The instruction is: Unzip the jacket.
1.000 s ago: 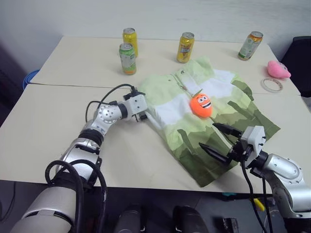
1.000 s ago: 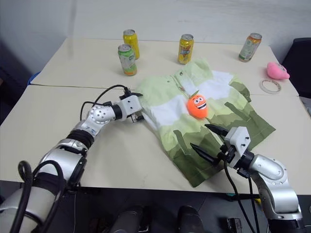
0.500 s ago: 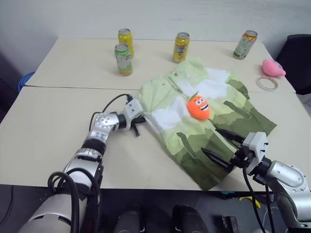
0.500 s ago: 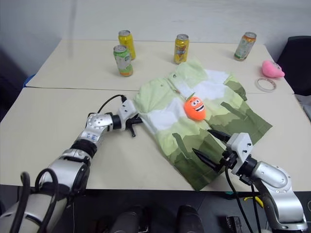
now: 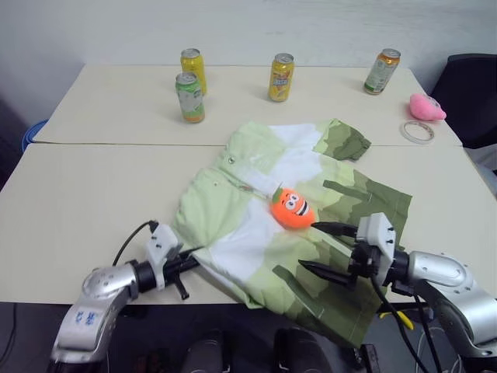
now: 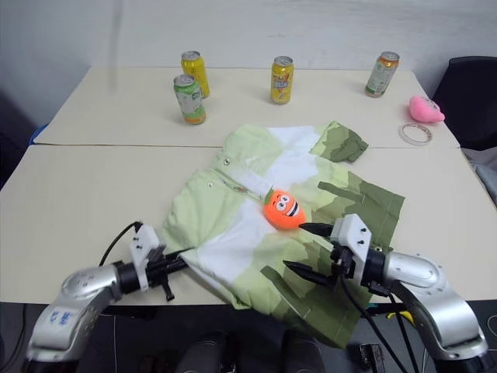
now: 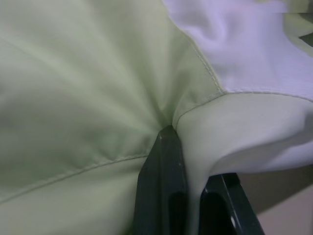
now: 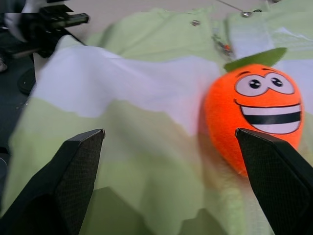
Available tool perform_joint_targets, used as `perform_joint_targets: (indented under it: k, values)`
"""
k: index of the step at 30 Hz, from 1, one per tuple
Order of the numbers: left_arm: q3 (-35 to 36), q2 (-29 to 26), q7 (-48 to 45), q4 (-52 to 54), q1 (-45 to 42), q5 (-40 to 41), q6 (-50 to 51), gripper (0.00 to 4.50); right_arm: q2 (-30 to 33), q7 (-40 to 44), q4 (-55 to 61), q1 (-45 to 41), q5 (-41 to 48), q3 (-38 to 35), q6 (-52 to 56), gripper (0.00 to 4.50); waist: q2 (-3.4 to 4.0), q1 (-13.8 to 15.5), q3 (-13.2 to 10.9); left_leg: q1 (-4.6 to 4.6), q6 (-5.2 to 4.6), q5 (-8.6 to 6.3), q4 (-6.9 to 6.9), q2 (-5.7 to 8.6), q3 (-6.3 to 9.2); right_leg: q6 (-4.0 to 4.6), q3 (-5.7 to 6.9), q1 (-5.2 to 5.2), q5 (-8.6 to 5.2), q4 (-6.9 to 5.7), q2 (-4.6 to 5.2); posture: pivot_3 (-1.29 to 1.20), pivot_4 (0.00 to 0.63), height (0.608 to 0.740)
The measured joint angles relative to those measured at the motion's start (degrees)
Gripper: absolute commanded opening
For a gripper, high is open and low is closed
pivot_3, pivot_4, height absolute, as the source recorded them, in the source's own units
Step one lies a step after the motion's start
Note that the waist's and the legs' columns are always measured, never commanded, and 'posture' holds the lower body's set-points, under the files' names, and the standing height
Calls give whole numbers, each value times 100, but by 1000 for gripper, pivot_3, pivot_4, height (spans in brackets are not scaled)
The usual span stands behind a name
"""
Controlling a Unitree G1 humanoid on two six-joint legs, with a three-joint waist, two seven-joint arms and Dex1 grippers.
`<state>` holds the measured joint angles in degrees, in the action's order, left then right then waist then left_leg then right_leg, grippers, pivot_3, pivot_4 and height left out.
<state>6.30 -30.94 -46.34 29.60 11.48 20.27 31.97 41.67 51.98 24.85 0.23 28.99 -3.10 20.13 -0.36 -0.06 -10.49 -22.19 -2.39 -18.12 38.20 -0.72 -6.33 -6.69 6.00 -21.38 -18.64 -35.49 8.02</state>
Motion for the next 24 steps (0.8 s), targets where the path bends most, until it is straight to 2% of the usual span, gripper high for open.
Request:
perform_joint_targets:
  k: [5, 11, 14, 16, 19, 21, 24]
  values:
    - [-22, -374, -228, 659, 1076, 254, -84, 54, 197, 131, -521, 15, 2, -538, -47, 4500, 1, 21, 1, -3, -3, -2, -3, 4, 0, 10, 6, 1, -5, 11, 4, 0, 150, 740]
    - [-165, -177, -296, 690, 1227, 352, -718, 54, 268, 384, -864, 21, -59, -669, -238, 4500, 2, 10, 1, -4, -5, -3, -4, 2, -2, 13, 8, 1, -7, 12, 4, 0, 150, 740]
    - [-45, -511, -519, 682, 1248, 733, -488, 774, 267, 501, -877, -144, 267, -692, -44, 4500, 3, 3, 1, -4, -4, -2, -4, 0, -2, 15, 11, -1, -8, 6, 1, 0, 150, 740]
    - [345, -839, -714, 636, 1233, 1306, -28, 1321, 267, 545, -814, -230, 566, -776, 178, 4500, 4, 1, 1, -4, -4, -2, -3, -2, 1, 20, 13, -2, -11, 2, 1, 0, 150, 740]
    - [1291, -1714, -1167, 230, 1171, 2016, 661, 2336, 267, 628, -598, -359, 764, -767, 401, 4500, 7, -6, 1, -3, 1, 0, -2, -4, 7, 29, 18, -6, -16, -8, 1, 0, 150, 740]
    - [1769, -2177, -1497, -113, 1134, 2071, 753, 2927, 267, 640, -487, -427, 765, -644, 451, 4500, 9, -7, 1, -4, 2, 0, -3, -2, 7, 30, 18, -7, -16, -7, 1, 0, 150, 740]
    - [2093, -2368, -1912, -822, 582, 2260, 746, 3954, 201, 587, -439, -557, 715, -374, 541, 4500, 10, 14, 0, -7, 2, -1, -3, 1, 8, 30, 21, -9, -16, -6, 1, 0, 150, 740]
